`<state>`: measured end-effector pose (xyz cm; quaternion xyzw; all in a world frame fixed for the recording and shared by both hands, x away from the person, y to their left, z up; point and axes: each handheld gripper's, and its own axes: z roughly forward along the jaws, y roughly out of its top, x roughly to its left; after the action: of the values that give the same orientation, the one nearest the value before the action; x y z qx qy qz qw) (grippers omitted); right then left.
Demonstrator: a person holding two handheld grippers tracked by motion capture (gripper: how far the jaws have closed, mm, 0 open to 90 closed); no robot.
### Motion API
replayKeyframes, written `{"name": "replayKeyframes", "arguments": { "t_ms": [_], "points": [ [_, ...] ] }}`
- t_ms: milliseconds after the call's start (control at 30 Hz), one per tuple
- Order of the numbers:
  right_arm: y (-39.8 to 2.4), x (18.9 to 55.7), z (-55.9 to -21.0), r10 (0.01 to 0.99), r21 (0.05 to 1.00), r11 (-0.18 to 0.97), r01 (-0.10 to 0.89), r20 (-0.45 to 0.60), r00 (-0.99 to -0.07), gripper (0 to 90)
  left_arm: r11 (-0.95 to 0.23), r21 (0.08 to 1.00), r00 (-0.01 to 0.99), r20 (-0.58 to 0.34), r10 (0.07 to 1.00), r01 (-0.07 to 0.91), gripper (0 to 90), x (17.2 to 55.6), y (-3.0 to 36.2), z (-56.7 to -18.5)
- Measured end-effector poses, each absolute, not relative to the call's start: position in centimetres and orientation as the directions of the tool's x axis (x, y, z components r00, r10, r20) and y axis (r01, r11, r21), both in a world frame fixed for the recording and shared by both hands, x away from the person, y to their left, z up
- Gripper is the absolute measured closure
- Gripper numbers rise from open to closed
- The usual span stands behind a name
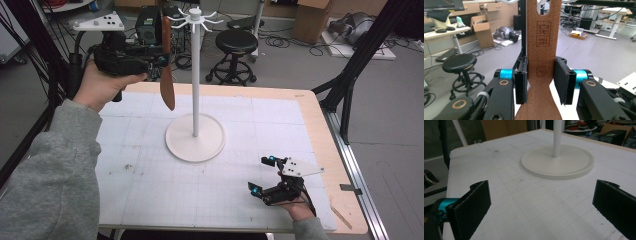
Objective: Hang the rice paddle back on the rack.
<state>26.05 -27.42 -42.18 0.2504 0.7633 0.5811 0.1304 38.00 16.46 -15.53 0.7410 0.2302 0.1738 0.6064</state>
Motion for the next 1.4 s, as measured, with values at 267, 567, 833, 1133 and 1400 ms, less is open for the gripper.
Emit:
{"name": "replayKeyframes", "arguments": {
  "t_ms": [267, 567, 833, 1133, 1400],
  "points": [
    [-27.4, 26.0, -42.2, 0.532, 0.953, 0.2, 0.229, 0.09, -0.842, 0.2, -0.175, 0.975, 0.821, -0.01, 0.571, 0.134, 65.1, 38.3, 16.0, -15.6],
    [-27.4, 26.1, -42.2, 0.532, 0.952, 0.201, 0.229, 0.09, -0.842, 0.2, -0.173, 0.975, 0.819, -0.014, 0.573, 0.138, 65.0, 38.6, 15.6, -15.6],
    [-27.4, 26.1, -42.2, 0.53, 0.953, 0.2, 0.229, 0.091, -0.843, 0.2, -0.187, 0.972, 0.819, -0.007, 0.574, 0.139, 65.1, 38.8, 15.3, -15.7],
    [-27.4, 26.1, -42.2, 0.531, 0.952, 0.204, 0.228, 0.088, -0.843, 0.2, -0.202, 0.967, 0.818, -0.008, 0.576, 0.152, 65.1, 39.1, 15.1, -16.0],
    [-27.4, 26.1, -42.2, 0.533, 0.952, 0.204, 0.23, 0.089, -0.841, 0.2, -0.198, 0.969, 0.823, -0.011, 0.568, 0.149, 65.1, 39.1, 14.6, -16.2]
  ]
}}
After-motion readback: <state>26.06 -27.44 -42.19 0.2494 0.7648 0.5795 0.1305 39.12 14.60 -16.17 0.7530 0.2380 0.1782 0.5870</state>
